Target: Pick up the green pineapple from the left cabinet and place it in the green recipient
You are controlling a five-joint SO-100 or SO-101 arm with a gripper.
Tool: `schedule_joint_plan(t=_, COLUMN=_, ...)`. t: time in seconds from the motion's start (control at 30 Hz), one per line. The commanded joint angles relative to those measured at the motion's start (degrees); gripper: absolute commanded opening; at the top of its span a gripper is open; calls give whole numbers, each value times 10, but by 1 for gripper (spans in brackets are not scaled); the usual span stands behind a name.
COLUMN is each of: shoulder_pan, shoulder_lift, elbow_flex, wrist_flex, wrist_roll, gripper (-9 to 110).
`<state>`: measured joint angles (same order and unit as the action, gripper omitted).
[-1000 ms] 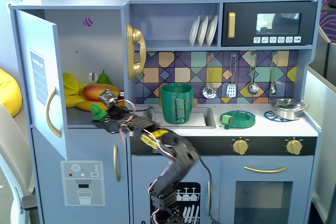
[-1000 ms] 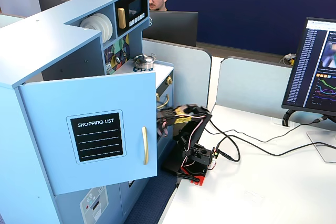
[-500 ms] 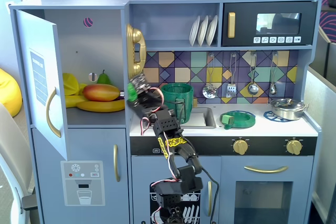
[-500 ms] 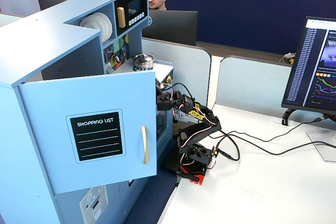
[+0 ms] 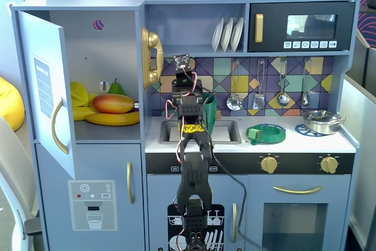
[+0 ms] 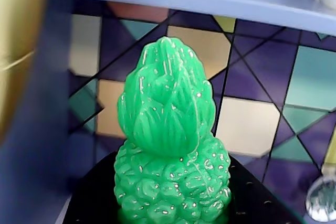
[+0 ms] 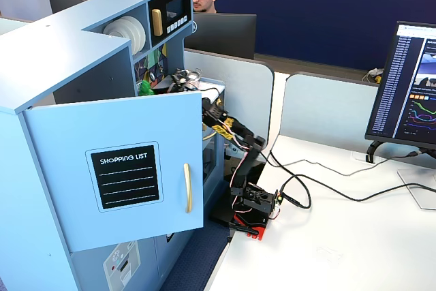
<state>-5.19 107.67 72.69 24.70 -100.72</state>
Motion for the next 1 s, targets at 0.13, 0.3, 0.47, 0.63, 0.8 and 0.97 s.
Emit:
schedule_joint_plan(t=0.13, shoulder_pan=40, shoulder_lift=-148, elbow_flex=-154, wrist_flex=-40, wrist_roll=11, gripper=0)
schedule_joint_plan(t=0.3, shoulder_pan=57, shoulder_lift=-162, elbow_flex=-153, wrist_flex=-25, wrist_roll=9, gripper=0)
schedule_joint_plan(t=0.47, shoulder_pan=65, shoulder_lift=-163, elbow_flex=-153, wrist_flex=-14, wrist_roll=27, gripper=8)
schedule_joint_plan(t=0.63, shoulder_pan=80, shoulder_lift=-159, elbow_flex=-144, wrist_flex=-13, wrist_roll=77, gripper=37)
schedule_joint_plan(t=0.8, shoulder_pan=83, shoulder_lift=-141, elbow_flex=-117, wrist_flex=-14, wrist_roll=90, gripper=48)
schedule_joint_plan(t=0.97, shoulder_pan=85, shoulder_lift=-102, elbow_flex=-79, wrist_flex=-22, wrist_roll=93, gripper=48)
